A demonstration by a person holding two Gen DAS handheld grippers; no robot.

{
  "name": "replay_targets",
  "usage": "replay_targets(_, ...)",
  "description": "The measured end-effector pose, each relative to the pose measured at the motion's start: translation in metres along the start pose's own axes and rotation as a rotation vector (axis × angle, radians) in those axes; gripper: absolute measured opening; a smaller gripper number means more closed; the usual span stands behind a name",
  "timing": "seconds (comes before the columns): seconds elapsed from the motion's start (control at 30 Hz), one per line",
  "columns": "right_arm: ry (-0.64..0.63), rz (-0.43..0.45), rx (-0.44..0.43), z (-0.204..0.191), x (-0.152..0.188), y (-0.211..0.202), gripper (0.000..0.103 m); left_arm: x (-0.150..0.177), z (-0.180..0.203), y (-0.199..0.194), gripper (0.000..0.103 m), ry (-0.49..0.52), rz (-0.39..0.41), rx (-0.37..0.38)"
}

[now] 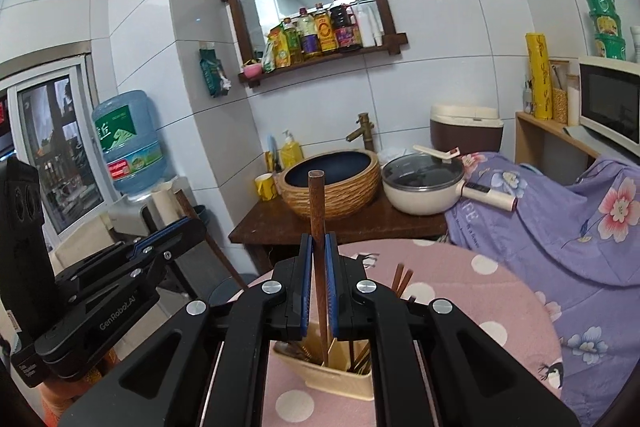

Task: Organize utensils
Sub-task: 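Lift both brown chopsticks, lower them into the cream holder and open both tools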

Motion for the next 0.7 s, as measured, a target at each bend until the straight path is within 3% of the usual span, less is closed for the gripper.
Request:
replay_targets(0.17, -0.008, -0.011, 0.053, 0.010, 0.011, 0.020, 0.007, 0.007, -0.001, 0.039, 0.008, -0.010, -0.054, -0.010)
replay_targets(0.43, -0.027, -0.067, 0.096, 0.018, 0.057, 0.054, 0.007, 0.067, -0.011, 0.087, 0.008, -0.044, -0.182, -0.047)
replay_targets(0.7, -0.031, -0.135, 0.102, 0.020, 0.090, 0.077, 0.007, 0.118, -0.018, 0.105, 0.008, -0.062, -0.259, -0.058)
Point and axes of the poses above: each gripper's, at about its wrist camera, not at the fingertips, and y roughly the way its jaws point, z to its right, x to its underside, the point moved 4 cm from there along y, roughly the way its jaws point, and after that the axes turned 2 degrees about x, right-handed, at the moved point
